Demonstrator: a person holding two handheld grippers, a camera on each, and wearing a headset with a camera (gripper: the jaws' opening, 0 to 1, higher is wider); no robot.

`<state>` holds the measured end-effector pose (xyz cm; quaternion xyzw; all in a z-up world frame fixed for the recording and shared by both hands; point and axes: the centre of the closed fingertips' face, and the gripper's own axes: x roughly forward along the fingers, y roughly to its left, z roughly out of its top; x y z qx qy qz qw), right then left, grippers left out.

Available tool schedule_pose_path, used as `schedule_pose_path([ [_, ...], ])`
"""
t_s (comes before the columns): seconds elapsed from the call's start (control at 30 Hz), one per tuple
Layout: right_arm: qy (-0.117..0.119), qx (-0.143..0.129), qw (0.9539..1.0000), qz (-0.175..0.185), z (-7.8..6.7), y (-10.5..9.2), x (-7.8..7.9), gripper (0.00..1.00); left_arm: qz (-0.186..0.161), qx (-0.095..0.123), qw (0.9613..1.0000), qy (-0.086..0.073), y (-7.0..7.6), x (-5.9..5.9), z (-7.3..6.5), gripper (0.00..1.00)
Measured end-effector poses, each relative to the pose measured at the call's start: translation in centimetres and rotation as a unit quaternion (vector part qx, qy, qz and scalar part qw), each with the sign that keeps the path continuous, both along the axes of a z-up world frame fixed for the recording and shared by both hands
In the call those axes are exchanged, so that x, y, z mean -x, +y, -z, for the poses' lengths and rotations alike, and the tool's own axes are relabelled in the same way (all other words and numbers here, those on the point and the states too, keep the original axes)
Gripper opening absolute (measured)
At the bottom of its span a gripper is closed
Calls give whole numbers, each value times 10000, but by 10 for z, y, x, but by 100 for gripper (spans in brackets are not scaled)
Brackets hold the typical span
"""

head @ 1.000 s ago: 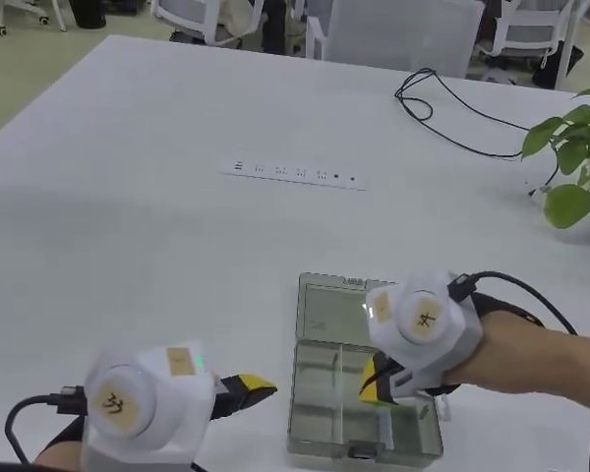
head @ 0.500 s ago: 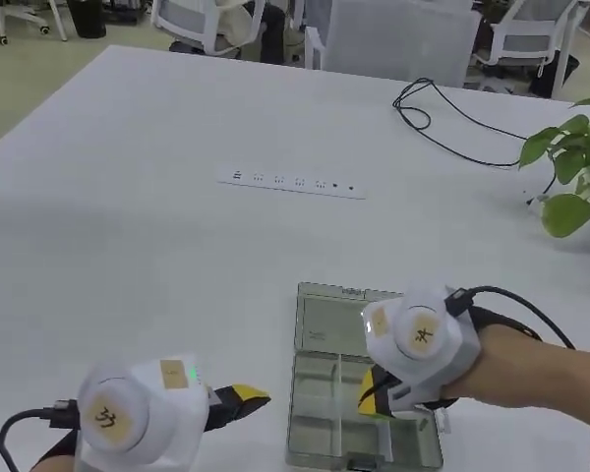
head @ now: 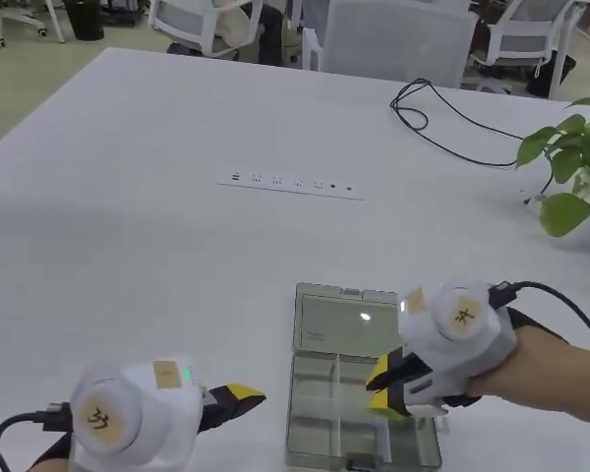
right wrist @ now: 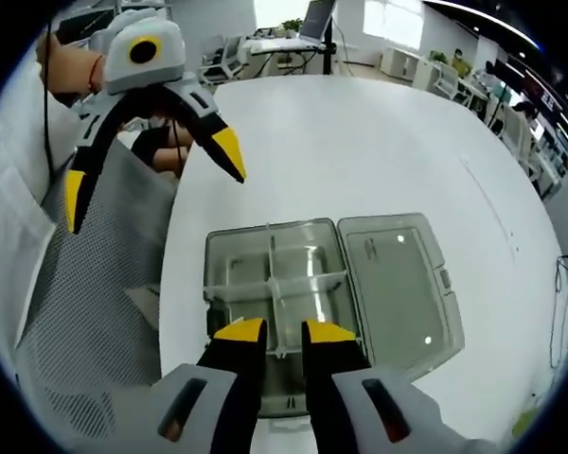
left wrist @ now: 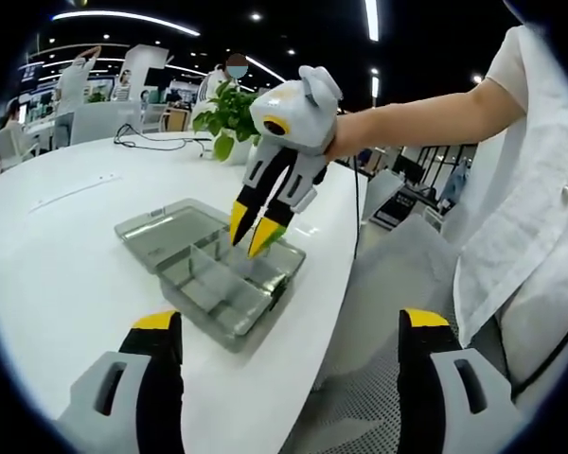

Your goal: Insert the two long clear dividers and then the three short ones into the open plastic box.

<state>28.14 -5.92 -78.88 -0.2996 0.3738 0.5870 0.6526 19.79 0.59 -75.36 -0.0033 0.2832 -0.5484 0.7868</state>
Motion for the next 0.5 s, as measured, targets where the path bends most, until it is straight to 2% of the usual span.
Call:
schedule_pose_path([
  [0.2, -47, -228, 9993, 283, -13, -18, -1, 24, -16, -7, 10000, 4, 1, -1, 1, 98],
  [0.5, -76, -217, 9974, 685, -16, -65, 4, 34, 6, -76, 10000, -8, 2, -1, 3, 99],
])
